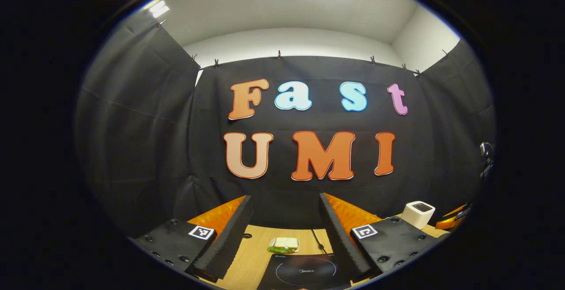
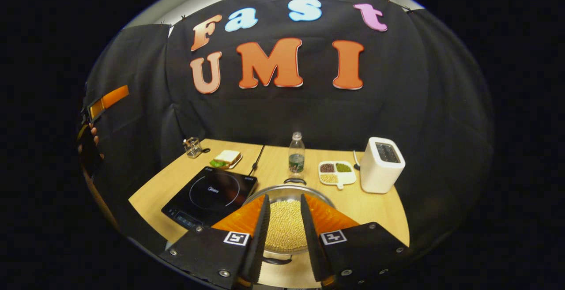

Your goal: First push the handle of the pot to place it horizontally, then grasp the pot with both hands and set it on the induction cooktop.

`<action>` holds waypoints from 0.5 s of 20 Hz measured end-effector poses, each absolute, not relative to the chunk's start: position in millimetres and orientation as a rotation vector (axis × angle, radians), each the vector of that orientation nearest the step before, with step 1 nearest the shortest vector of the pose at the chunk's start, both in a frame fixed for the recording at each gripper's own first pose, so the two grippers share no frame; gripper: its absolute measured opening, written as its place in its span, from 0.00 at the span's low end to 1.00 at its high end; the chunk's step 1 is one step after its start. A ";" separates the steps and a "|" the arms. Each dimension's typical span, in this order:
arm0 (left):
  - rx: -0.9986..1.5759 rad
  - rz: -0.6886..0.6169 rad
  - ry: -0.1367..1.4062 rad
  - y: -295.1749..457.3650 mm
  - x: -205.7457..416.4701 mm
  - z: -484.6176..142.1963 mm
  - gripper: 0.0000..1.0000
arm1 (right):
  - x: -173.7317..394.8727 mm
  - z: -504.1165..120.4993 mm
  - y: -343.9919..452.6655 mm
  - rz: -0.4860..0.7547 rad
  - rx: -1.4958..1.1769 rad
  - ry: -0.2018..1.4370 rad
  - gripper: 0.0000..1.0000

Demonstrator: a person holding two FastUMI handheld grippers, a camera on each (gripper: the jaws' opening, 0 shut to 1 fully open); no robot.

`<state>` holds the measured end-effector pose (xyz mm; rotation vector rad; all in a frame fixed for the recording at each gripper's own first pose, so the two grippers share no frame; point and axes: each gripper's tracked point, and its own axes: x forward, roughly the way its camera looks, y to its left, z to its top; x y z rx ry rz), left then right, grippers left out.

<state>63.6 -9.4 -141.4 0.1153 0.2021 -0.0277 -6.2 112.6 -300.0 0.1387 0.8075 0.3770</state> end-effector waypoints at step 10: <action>0.132 -0.021 0.291 3.6 70.8 -184.4 0.98 | -80.9 -385.9 173.2 0.535 0.195 1.193 0.05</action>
